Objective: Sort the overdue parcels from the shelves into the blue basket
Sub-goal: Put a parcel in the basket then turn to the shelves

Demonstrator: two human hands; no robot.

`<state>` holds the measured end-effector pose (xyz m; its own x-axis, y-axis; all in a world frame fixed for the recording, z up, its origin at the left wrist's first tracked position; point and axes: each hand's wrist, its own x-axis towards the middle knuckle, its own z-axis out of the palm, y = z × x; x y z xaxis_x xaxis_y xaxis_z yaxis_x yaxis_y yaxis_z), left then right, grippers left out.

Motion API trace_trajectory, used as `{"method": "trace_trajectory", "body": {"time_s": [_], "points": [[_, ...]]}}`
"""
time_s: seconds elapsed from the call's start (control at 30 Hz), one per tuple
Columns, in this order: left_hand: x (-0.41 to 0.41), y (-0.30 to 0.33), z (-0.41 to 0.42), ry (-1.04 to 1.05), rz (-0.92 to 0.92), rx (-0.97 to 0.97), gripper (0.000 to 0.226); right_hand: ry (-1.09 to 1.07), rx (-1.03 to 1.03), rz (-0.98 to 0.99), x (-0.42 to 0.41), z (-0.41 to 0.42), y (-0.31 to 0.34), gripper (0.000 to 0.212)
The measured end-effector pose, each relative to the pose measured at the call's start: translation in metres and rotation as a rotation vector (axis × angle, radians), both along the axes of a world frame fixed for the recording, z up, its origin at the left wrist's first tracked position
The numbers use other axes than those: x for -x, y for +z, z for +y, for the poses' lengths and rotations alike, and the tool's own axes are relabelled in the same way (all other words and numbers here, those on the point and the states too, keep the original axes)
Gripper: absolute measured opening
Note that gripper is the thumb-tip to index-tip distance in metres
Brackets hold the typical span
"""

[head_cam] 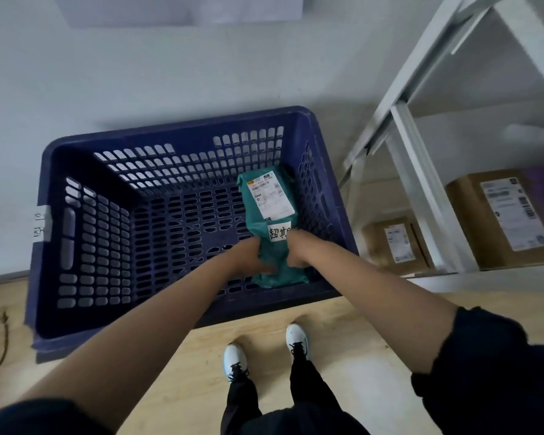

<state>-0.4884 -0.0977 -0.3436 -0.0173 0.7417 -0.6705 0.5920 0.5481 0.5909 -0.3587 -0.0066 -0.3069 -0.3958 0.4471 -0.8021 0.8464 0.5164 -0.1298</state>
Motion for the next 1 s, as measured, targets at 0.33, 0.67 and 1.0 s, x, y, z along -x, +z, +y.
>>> {"method": "trace_trajectory", "body": {"time_s": [0.33,0.67,1.0], "points": [[0.006,0.012,-0.004,-0.101,0.071,-0.008,0.055,-0.018,-0.015,0.076,-0.002,0.000,0.004,0.028],[0.023,0.119,-0.058,-0.084,0.574,-0.249,0.070,-0.051,-0.409,0.676,-0.027,-0.042,0.078,0.046],[0.032,0.170,-0.123,0.030,0.697,-0.524,0.070,0.073,-0.673,0.889,-0.043,-0.089,0.123,0.051]]}}
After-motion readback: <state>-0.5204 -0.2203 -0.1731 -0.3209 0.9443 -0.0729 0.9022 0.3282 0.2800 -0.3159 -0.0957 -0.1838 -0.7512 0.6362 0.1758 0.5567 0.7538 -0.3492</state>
